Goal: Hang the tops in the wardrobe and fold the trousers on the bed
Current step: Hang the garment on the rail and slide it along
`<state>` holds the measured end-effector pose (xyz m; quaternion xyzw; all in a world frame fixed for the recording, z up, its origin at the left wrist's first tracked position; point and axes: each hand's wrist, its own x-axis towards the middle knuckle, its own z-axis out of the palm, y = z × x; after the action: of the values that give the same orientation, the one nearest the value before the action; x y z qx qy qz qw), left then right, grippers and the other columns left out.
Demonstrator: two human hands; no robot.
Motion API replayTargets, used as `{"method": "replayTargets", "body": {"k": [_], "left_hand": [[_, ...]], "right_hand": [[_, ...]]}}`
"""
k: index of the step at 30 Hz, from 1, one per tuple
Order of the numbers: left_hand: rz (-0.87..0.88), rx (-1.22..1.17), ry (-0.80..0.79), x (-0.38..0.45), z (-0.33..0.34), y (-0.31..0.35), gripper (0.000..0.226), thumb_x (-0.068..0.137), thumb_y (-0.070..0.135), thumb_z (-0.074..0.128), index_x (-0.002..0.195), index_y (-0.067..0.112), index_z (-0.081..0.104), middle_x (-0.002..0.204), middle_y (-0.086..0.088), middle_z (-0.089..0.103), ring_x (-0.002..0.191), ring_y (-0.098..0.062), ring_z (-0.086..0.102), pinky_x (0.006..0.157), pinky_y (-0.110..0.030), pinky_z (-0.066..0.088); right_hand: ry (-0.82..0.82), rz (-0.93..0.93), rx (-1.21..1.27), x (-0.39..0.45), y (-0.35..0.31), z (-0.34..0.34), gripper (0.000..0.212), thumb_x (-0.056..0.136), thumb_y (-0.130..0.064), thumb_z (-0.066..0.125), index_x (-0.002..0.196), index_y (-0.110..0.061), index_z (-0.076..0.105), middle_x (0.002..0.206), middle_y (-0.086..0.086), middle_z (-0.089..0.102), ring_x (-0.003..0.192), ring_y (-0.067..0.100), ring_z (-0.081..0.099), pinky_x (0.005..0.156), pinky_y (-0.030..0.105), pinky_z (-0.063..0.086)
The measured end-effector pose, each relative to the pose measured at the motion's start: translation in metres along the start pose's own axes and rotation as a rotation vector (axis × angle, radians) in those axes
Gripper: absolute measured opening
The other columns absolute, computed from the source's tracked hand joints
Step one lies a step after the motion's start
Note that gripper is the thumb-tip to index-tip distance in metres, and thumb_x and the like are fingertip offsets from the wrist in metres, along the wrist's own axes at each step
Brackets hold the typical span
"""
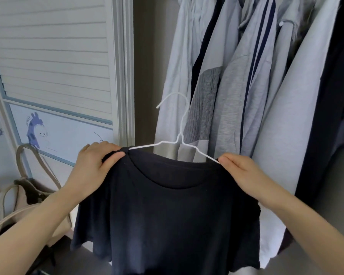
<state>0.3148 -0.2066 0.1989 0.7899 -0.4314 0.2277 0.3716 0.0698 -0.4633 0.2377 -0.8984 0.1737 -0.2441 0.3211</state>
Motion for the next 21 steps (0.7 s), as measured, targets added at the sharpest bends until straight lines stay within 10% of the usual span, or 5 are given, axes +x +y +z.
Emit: {"method": "replayTargets", "body": {"k": [5,10,15,21], "left_hand": [[-0.132,-0.209,0.051,0.025,0.006,0.002,0.010,0.097,0.032,0.055,0.093,0.038,0.061,0.095,0.017,0.058,0.095,0.008,0.052,0.082,-0.015,0.036],[-0.081,-0.234,0.030,0.069,0.010,0.025,0.031,0.097,0.021,0.054,0.126,0.032,0.059,0.118,0.016,0.060,0.101,0.001,0.053,0.086,-0.008,0.036],[-0.076,0.082,-0.084,0.097,0.021,0.054,0.061,0.095,0.023,0.050,0.151,0.032,0.029,0.146,0.005,0.047,0.140,-0.017,0.036,0.118,-0.055,0.006],[0.054,-0.197,-0.170,0.116,0.011,0.077,0.064,0.100,0.034,0.049,0.155,0.032,0.017,0.160,0.005,0.026,0.148,-0.013,0.020,0.122,-0.040,0.016]], "right_hand": [[-0.254,0.267,0.483,0.008,-0.044,-0.048,0.028,0.090,-0.022,0.058,0.100,0.002,0.069,0.102,0.015,0.072,0.092,0.020,0.068,0.087,0.029,0.051],[-0.160,0.342,0.448,0.028,-0.091,-0.107,0.025,0.090,-0.014,0.058,0.107,0.000,0.070,0.114,0.012,0.070,0.110,0.020,0.064,0.099,0.034,0.049],[-0.093,0.380,0.290,0.041,-0.133,-0.137,0.021,0.095,-0.015,0.055,0.104,-0.003,0.070,0.114,0.004,0.070,0.109,0.014,0.062,0.097,0.036,0.048],[-0.136,0.425,0.280,0.062,-0.188,-0.140,0.028,0.100,-0.017,0.043,0.107,-0.003,0.066,0.103,0.011,0.071,0.089,0.025,0.067,0.076,0.036,0.053]]}}
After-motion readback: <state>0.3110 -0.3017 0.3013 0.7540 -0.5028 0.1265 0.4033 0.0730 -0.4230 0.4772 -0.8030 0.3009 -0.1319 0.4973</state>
